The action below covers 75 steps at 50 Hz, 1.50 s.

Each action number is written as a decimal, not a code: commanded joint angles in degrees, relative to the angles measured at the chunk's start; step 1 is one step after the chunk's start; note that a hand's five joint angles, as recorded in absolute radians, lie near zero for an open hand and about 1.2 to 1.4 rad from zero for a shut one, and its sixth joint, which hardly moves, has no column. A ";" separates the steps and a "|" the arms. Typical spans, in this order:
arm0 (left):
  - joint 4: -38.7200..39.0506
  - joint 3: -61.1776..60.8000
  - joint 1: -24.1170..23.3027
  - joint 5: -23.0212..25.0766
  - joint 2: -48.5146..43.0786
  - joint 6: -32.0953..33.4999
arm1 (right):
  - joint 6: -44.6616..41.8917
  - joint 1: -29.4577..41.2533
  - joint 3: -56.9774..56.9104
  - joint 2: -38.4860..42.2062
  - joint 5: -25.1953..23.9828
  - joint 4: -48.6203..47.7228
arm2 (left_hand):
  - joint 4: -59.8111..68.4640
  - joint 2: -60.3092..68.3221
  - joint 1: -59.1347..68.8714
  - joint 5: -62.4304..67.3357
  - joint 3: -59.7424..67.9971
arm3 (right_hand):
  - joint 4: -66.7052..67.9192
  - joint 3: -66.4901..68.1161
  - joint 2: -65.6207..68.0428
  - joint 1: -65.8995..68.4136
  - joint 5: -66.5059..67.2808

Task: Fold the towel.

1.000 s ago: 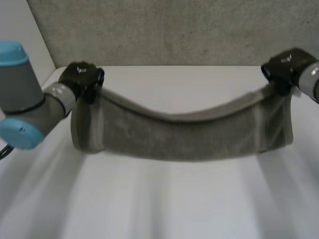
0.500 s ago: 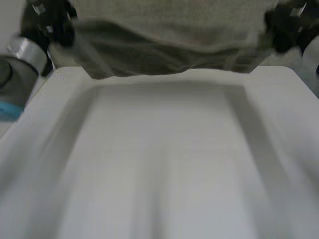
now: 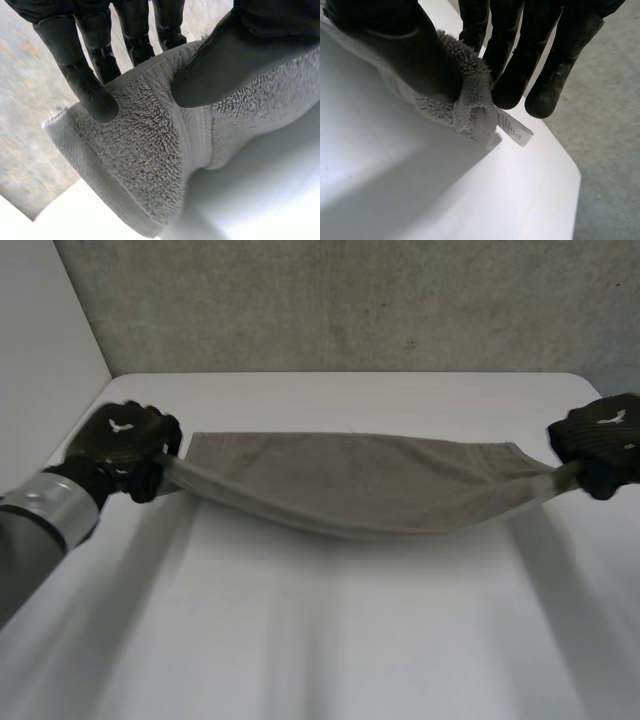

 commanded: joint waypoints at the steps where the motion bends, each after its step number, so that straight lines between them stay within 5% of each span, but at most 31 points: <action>1: -3.16 -1.31 1.06 3.00 8.84 -1.22 | -0.04 -4.79 -3.11 -5.32 -7.32 7.55 | -7.80 -7.69 -5.30 -17.84 -8.98 | 3.08 5.14 4.24 3.33 3.73; 8: -2.54 -1.66 0.53 3.54 3.04 -1.75 | -0.04 -4.62 -3.11 -0.31 -8.82 7.38 | -7.80 -7.69 -5.30 -17.84 -8.98 | 3.08 5.14 4.24 3.33 3.73; 16: -2.02 8.88 -2.72 2.13 -15.15 -1.40 | 0.58 -3.57 -10.49 14.72 -6.10 7.29 | -7.80 -7.69 -5.30 -17.84 -8.98 | 3.08 5.14 4.24 3.33 3.73; 21: -2.45 23.09 -3.50 -1.20 -28.65 -1.84 | 4.26 0.64 -20.23 26.83 1.18 2.91 | -7.80 -7.69 -5.30 -17.84 -8.98 | 3.08 5.14 4.24 3.33 3.73; 32: -0.18 39.10 -6.14 -5.07 -40.27 -2.10 | 12.52 3.81 -24.38 33.44 7.53 -13.78 | -7.80 -7.69 -5.30 -17.84 -8.98 | 3.08 5.14 4.24 3.33 3.73; 46: 0.88 43.69 -7.38 -11.40 -43.89 -1.66 | 15.96 5.31 -25.52 35.03 9.46 -18.90 | -7.80 -7.69 -5.30 -17.84 -8.98 | -3.25 -1.19 -2.09 -3.00 -2.60; 47: 0.88 43.34 -7.55 -11.23 -43.98 -1.49 | 15.87 5.48 -25.78 35.81 9.72 -18.64 | -13.77 -13.66 -11.28 -23.82 -14.96 | -41.72 -39.66 -40.56 -41.47 -41.07; 48: 0.88 42.90 -7.81 -11.32 -43.98 -1.40 | 15.87 5.92 -25.79 36.17 10.25 -18.55 | -49.47 -49.36 -46.97 -59.51 -50.65 | -66.92 -64.86 -65.76 -66.67 -66.27; 49: 0.88 42.90 -7.82 -11.32 -43.98 -1.40 | 15.87 5.92 -25.79 36.17 10.25 -18.55 | -49.83 -49.71 -47.33 -59.87 -51.01 | -66.92 -64.86 -65.76 -66.67 -66.27; 50: 0.88 42.38 -8.42 -11.66 -43.80 -1.22 | 15.87 6.27 -25.70 36.34 11.04 -18.46 | -77.80 -77.69 -75.30 -87.84 -78.98 | -66.92 -64.86 -65.76 -66.67 -66.27; 57: 0.97 39.91 -9.05 -11.76 -41.60 0.62 | 15.96 6.80 -23.33 35.38 11.75 -18.46 | -77.80 -77.69 -75.30 -87.84 -78.98 | -66.92 -64.86 -65.76 -66.67 -66.27; 65: 0.97 34.81 -9.05 -11.49 -34.75 0.71 | 16.05 6.63 -16.38 24.83 11.13 -19.08 | -77.80 -77.69 -75.30 -87.84 -78.98 | -66.92 -64.86 -65.76 -66.67 -66.27; 75: 3.25 21.56 -9.13 -10.88 -26.06 0.45 | 14.82 5.92 -3.39 16.57 6.04 -17.15 | -77.76 -77.64 -75.26 -87.80 -78.94 | -65.70 -63.64 -64.55 -65.46 -65.06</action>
